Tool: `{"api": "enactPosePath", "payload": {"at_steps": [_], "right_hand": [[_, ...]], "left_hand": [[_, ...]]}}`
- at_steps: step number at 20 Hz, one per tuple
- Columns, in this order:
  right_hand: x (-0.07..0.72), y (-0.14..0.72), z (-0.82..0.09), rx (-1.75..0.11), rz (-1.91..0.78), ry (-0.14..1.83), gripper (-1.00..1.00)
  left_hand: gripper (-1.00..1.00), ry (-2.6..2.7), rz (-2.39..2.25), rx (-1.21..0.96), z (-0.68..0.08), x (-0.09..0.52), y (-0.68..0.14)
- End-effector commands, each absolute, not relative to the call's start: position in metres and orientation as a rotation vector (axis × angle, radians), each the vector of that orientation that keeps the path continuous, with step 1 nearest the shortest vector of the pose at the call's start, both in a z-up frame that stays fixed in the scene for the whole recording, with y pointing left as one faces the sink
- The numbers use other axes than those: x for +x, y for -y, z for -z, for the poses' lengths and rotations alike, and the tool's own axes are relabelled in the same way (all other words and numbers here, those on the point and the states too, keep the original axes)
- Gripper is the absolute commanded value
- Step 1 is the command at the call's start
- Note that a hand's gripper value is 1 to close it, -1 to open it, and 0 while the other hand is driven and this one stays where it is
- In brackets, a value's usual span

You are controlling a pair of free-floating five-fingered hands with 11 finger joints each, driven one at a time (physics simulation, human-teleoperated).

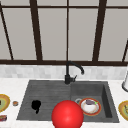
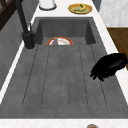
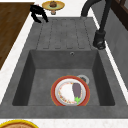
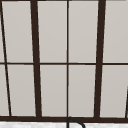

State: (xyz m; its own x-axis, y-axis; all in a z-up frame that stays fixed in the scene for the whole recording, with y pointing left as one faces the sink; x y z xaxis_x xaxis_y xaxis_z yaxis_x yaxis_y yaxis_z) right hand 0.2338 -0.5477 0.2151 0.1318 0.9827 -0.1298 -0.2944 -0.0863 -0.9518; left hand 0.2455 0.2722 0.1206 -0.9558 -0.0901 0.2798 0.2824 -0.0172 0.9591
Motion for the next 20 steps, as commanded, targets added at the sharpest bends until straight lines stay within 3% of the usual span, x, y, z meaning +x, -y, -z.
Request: {"api": "enactPosePath", "payload": {"at_steps": [1,20], "right_hand": [[0.230,0.527,-0.228,-1.064,-1.325,0.813,-1.00],[0.230,0.410,-0.270,-0.893,-1.381,0.755,-1.00]], "left_hand": [[0.00,1.999,2.061,-0.203,-0.121,0.246,-0.272],[0.00,1.999,2.061,-0.203,-0.121,0.246,-0.272]]}}
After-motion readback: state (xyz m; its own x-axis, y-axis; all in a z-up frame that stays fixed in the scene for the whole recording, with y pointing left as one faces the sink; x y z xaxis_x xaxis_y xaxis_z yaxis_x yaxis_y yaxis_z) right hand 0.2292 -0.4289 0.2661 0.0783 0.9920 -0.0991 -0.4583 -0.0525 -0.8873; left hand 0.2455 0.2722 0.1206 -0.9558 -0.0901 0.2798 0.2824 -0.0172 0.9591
